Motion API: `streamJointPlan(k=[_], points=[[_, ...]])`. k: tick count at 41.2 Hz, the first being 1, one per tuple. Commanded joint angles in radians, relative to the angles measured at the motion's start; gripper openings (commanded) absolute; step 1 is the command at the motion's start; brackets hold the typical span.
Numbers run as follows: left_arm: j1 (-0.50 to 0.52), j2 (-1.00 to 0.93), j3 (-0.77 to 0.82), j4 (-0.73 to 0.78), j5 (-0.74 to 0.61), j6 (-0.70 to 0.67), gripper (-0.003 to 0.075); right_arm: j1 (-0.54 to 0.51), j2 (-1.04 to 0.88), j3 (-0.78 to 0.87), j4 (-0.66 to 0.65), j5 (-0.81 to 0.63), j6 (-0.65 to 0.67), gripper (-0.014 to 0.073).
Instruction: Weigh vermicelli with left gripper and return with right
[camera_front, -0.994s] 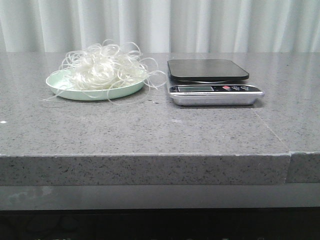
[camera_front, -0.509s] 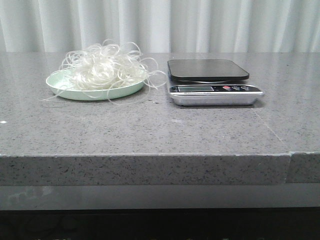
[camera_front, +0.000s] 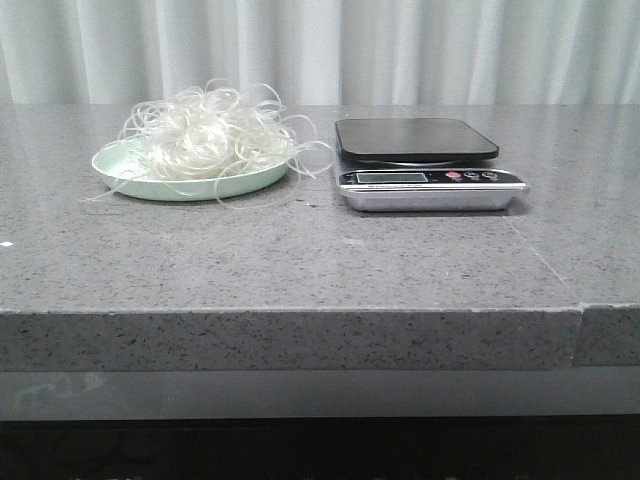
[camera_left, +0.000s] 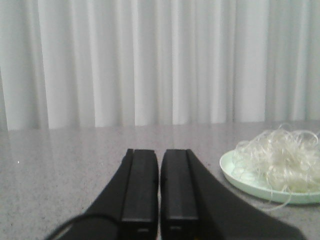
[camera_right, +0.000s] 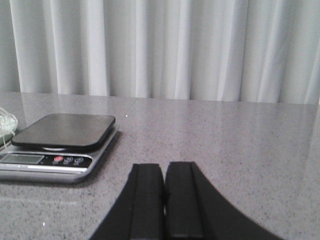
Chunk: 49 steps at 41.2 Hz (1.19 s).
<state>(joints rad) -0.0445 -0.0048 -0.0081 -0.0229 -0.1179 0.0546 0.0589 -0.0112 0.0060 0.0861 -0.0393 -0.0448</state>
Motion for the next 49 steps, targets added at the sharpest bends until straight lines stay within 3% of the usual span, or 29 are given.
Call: streamJointPlan(k=[1, 8, 18, 30, 37, 49], points=[[0.001, -0.019, -0.078, -0.002, -0.116, -0.009, 0.0145, -0.006, -0.016, -0.094, -0.002, -0.038, -0.006, 0.0156], [0.001, -0.015, -0.224, -0.002, -0.086, -0.009, 0.0145, -0.006, -0.015, -0.245, -0.002, 0.117, -0.006, 0.0156], [0.001, 0.041, -0.472, -0.002, 0.164, -0.009, 0.0145, -0.006, 0.047, -0.483, -0.002, 0.344, -0.007, 0.0156], [0.001, 0.254, -0.724, -0.002, 0.458, -0.009, 0.0145, -0.006, 0.305, -0.762, -0.002, 0.645, -0.007, 0.0156], [0.001, 0.371, -0.762, -0.002, 0.601, -0.009, 0.0145, -0.006, 0.464, -0.845, -0.002, 0.814, -0.007, 0.0156], [0.001, 0.491, -0.758, -0.002, 0.753, -0.009, 0.0145, -0.006, 0.607, -0.841, -0.002, 0.852, -0.007, 0.0156]])
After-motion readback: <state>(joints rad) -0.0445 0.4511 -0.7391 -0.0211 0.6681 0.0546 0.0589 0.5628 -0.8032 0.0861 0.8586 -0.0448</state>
